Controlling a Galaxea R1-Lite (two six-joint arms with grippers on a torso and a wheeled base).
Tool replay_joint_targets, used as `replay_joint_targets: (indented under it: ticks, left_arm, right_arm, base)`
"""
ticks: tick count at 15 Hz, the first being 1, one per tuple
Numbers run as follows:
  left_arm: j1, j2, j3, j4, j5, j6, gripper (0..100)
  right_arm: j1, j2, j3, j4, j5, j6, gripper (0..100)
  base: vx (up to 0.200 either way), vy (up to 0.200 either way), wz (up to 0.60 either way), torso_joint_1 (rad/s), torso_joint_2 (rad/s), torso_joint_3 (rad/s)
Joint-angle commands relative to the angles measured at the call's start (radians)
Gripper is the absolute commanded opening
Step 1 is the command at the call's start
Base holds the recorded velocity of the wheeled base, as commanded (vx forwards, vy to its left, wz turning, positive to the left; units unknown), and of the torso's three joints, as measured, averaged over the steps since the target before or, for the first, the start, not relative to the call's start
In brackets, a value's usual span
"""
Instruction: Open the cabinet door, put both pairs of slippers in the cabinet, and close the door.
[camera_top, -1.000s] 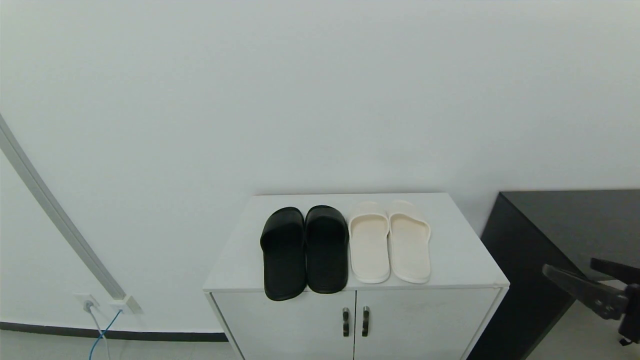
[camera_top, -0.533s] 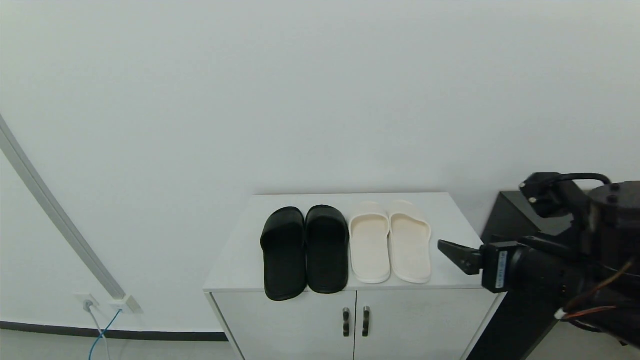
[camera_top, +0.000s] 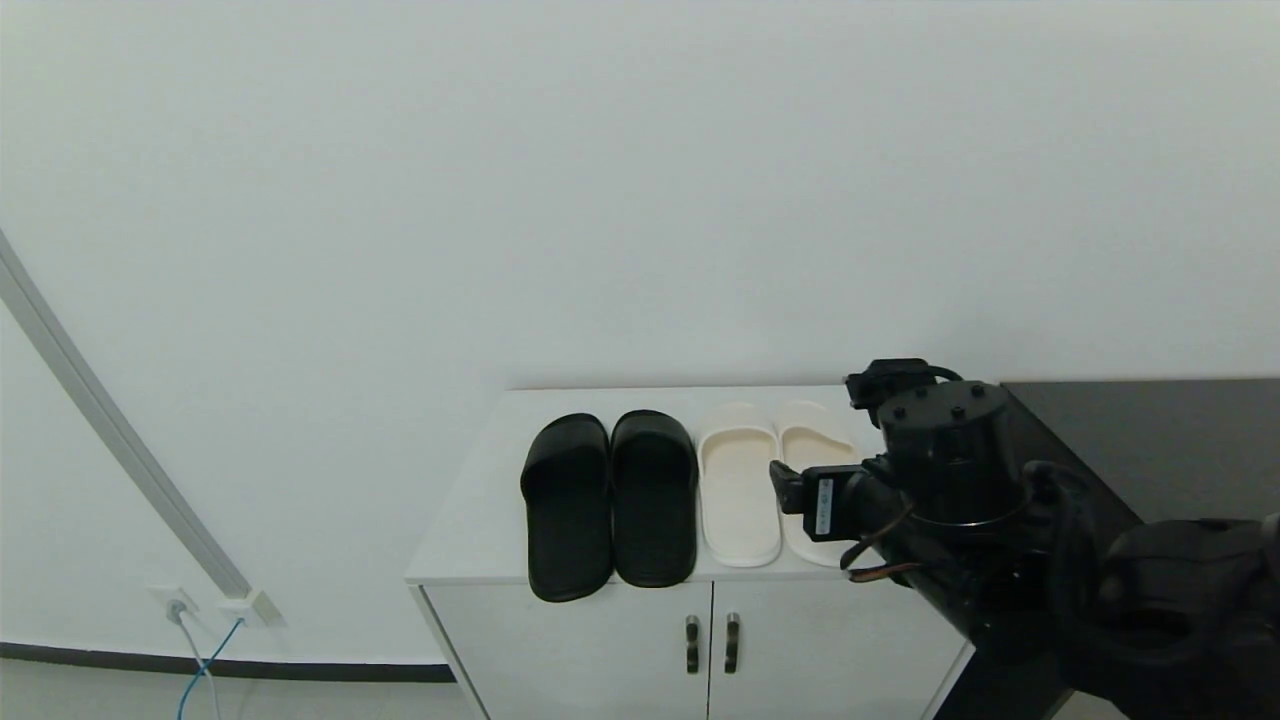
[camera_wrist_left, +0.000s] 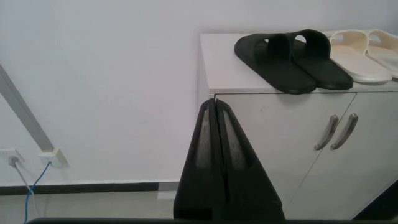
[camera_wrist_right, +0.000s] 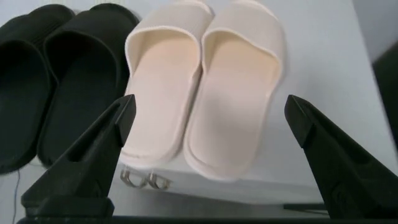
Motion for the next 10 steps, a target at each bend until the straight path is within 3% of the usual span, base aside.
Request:
replay_joint_targets:
  ticks: [1, 10]
  left_arm:
    - [0.000, 0.001, 0.000, 0.000, 0.001, -0.001, 0]
    - [0.000, 0.001, 0.000, 0.000, 0.000, -0.001, 0]
  right_arm:
    - [-0.003, 0.104, -0.026, -0.027, -0.006, 0.000, 100]
    - [-0.107, 0.383, -0.219, -0.176, -0.027, -0.060, 100]
  base:
    - [0.000, 0.000, 0.00, 0.000, 0.00, 0.000]
    - [0.000, 0.000, 0.00, 0.000, 0.00, 0.000]
